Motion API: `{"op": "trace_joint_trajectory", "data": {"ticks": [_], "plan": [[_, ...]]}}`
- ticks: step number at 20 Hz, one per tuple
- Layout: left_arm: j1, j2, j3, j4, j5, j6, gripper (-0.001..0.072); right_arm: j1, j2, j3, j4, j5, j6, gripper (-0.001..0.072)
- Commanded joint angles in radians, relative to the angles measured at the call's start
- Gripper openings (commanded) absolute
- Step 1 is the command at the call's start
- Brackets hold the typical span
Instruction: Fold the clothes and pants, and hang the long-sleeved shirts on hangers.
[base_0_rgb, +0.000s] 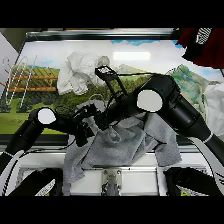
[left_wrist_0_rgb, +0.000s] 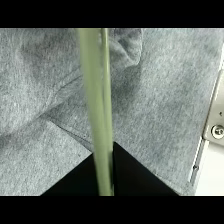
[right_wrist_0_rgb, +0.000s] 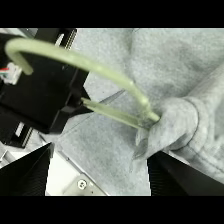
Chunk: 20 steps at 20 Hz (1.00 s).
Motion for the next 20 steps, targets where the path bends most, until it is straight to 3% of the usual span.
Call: {"op": "trace_joint_trajectory", "data": {"ticks": [1, 6, 11, 16, 18, 20], "plan": [[0.0, 0.0, 0.001, 0.002, -0.002, 0.001, 0.0012, -0.037, 0.027, 0.001, 0.007, 0.105, -0.001, 0.063], [0.0, 0.0, 0.0, 0.002, -0.002, 0.001, 0.0012, -0.145, 0.09, 0.001, 0.092, 0.182, -0.126, 0.063], [0.0, 0.0, 0.001, 0.002, -0.003, 0.002, 0.0012, -0.342, 0.098, 0.002, 0.319, 0.21, -0.528, 0.063], [0.0, 0.0, 0.001, 0.002, -0.003, 0.002, 0.0012, -0.414, 0.098, 0.002, 0.319, 0.042, -0.566, 0.063], [0.0, 0.0, 0.001, 0.002, -0.003, 0.002, 0.0012, -0.417, 0.098, 0.001, 0.255, -0.009, -0.766, 0.063], [0.0, 0.0, 0.001, 0.002, -0.003, 0.002, 0.0012, -0.465, 0.098, -0.018, 0.262, 0.035, -0.964, 0.063]]}}
